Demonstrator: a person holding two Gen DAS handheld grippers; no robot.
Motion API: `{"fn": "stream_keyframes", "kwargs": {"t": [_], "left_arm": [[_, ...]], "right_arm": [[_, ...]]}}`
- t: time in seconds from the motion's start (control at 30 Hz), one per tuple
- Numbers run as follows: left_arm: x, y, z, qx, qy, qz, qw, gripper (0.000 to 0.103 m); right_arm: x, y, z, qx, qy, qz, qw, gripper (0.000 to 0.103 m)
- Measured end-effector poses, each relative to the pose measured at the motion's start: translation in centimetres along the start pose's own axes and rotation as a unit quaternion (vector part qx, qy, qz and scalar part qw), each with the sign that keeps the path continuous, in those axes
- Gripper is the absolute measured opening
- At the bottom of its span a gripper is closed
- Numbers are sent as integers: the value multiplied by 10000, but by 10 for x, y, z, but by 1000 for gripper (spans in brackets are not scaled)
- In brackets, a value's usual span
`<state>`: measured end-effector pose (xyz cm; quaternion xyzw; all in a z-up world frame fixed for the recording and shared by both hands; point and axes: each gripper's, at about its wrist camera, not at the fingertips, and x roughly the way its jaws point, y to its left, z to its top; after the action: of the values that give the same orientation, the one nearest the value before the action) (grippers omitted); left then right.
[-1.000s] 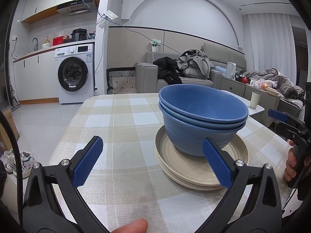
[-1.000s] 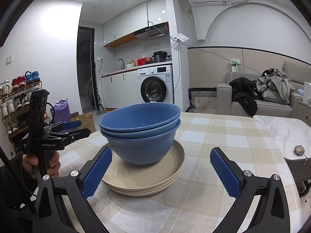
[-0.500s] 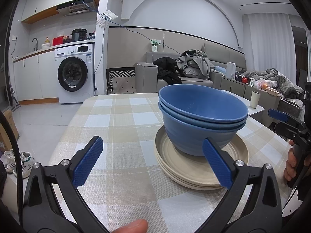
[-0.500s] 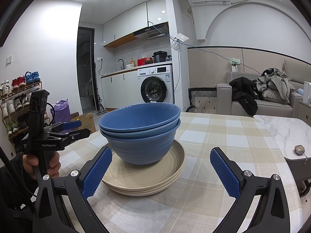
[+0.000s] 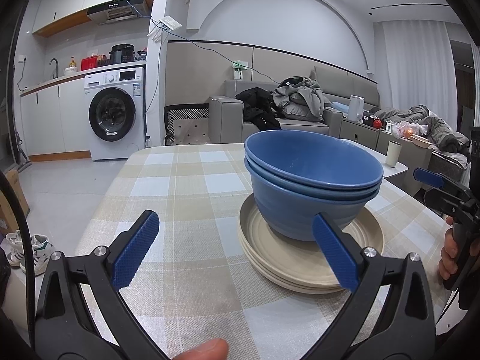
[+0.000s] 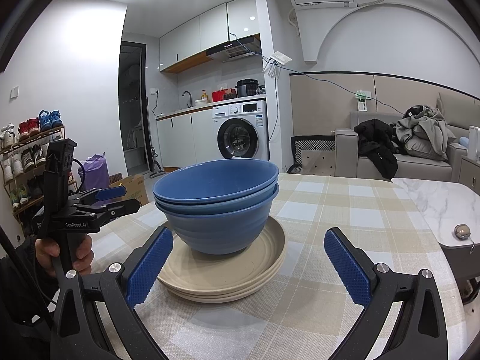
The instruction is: Organize plates and bowls
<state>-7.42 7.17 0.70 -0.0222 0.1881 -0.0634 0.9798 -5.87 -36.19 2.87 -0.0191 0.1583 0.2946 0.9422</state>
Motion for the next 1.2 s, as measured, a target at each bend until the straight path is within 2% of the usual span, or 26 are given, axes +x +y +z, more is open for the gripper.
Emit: {"fn": "stream_keyframes", "kwargs": {"t": [1.2], "left_arm": [[1,0,0,5,-16,4,10000,102]], "right_arm": [[0,1,0,-1,1,2,10000,103]]}}
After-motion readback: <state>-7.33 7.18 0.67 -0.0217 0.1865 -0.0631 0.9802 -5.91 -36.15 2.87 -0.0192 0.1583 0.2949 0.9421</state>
